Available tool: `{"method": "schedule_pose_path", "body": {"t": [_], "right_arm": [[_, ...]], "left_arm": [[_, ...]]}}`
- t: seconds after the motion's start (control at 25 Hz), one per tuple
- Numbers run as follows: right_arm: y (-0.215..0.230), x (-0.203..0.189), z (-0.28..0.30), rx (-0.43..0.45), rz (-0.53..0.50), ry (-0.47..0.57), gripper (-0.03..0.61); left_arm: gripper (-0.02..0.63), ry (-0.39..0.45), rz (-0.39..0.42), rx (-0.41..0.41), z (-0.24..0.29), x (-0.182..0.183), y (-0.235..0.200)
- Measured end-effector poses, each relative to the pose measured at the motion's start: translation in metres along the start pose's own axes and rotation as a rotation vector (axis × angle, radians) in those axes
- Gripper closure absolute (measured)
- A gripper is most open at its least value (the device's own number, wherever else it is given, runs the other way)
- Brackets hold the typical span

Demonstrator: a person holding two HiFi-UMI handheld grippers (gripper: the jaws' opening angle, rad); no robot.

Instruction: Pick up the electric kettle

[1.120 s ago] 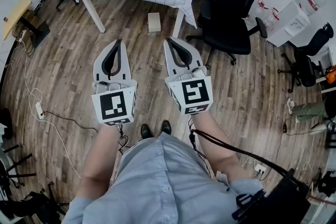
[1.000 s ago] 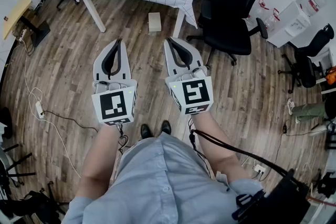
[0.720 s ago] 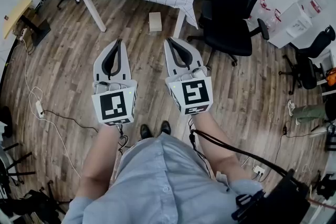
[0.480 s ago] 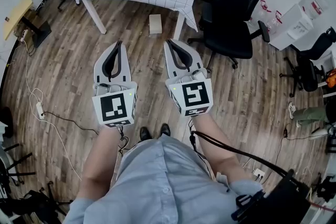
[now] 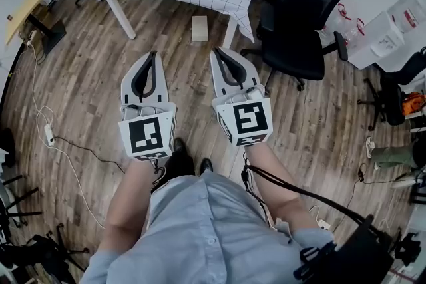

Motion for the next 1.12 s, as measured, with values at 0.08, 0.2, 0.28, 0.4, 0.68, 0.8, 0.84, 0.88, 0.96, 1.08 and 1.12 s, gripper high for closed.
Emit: {"method": "schedule_pose_path", "body": {"t": [0.08,0.2,0.28,0.4,0.68,0.8,0.84,0.88,0.96,1.08,1.12], "right_arm": [[0.006,-0.004,0.014,0.001,0.002,-0.008,0.575],[0.014,-0.01,0.044,0.004,0.006,-0.021,0.575],[0.019,-0.014,0.07,-0.001,0.011,-0.029,0.575],[0.033,-0.012,0.118,-0.012,0.007,-0.029,0.575],[0.054,0.014,0.224,-0.025,0.017,-0.035,0.575],[0.064,0.025,0.261,-0.036,0.019,-0.03,0.575],[0.067,0.029,0.27,-0.039,0.015,-0.03,0.575],[0.07,0.032,0.278,-0.044,0.01,-0.029,0.575],[0.078,0.04,0.291,-0.054,0.002,-0.024,0.575],[0.091,0.045,0.306,-0.064,0.008,-0.022,0.575],[0.094,0.044,0.311,-0.067,0.012,-0.025,0.575]], "left_arm": [[0.615,-0.005,-0.004,0.0,0.014,-0.005,-0.004],[0.615,-0.014,-0.012,0.001,0.044,-0.014,-0.015],[0.615,-0.019,-0.021,-0.001,0.07,-0.02,-0.026],[0.615,-0.011,-0.023,-0.006,0.116,-0.023,-0.046],[0.615,-0.015,-0.031,-0.046,0.21,-0.016,-0.103],[0.615,0.001,-0.027,-0.048,0.244,-0.012,-0.124],[0.615,0.004,-0.027,-0.049,0.253,-0.011,-0.13],[0.615,0.007,-0.03,-0.051,0.261,-0.009,-0.135],[0.615,0.013,-0.036,-0.059,0.278,-0.006,-0.141],[0.615,0.017,-0.034,-0.08,0.301,-0.003,-0.143],[0.615,0.014,-0.034,-0.087,0.309,-0.004,-0.142]]}}
Point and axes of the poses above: the fingertips, and each gripper's own axes: z forward along the fingers, y to its right, x out of its top, the point moved 7 cm from there along -z, backward along the fingers, and after that the axes turned 12 degrees about -y, right-handed, at the moved point
